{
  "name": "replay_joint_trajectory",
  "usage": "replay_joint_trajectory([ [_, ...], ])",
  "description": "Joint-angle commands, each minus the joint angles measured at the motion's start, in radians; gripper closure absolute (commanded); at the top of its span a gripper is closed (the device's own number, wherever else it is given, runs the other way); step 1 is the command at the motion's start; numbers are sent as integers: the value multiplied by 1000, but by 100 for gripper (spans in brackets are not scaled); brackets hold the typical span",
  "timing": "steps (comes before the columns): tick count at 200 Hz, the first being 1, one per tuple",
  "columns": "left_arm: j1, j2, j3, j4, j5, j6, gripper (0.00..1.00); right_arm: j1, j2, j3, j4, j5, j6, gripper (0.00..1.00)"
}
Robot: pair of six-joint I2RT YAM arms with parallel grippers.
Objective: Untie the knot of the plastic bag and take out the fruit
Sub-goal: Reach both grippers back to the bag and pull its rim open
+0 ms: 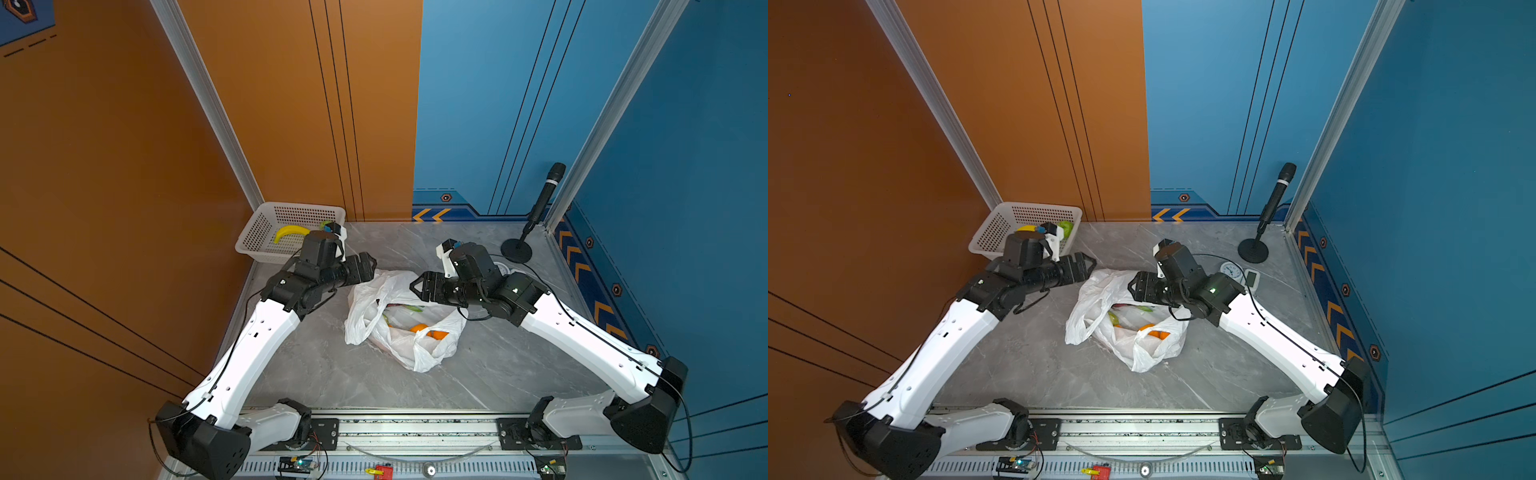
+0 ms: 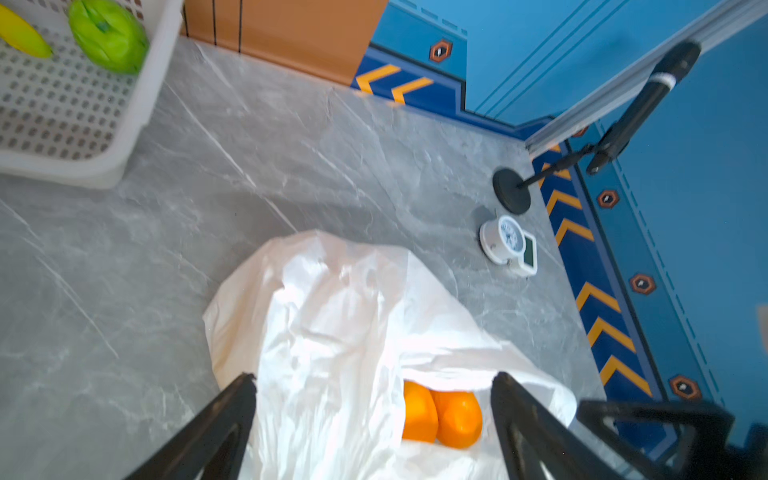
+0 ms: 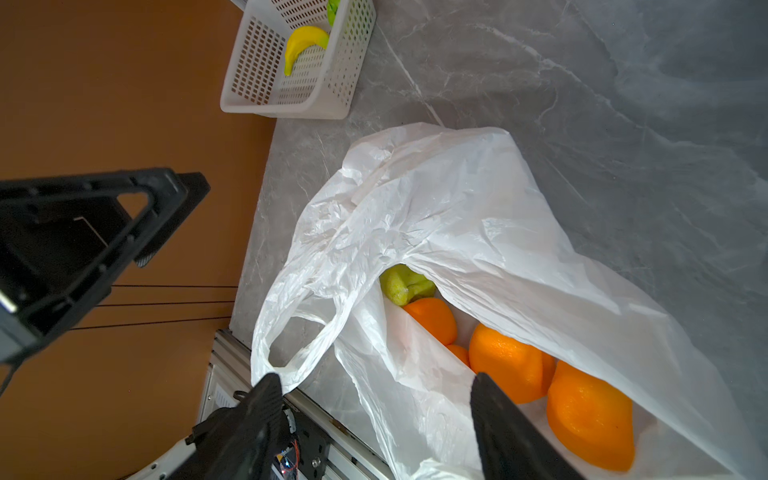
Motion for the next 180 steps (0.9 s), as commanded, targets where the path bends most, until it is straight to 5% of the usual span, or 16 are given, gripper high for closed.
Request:
replay_joint_trajectory([
  [1,-62,-37,-59,-106,-154,-48,11,21,41,-27,-39,23,-26,34],
  [66,-95,-29,-180,-210,-84,-121,13,74,170,-76,66,43,-17,39],
  [141,-26,50,-50,-204,61,-336,90,132,262,-212,395,220,-96,41],
  [180,30,74,26,-200,104,-485,96,154,262,-299,593,320,-290,37],
])
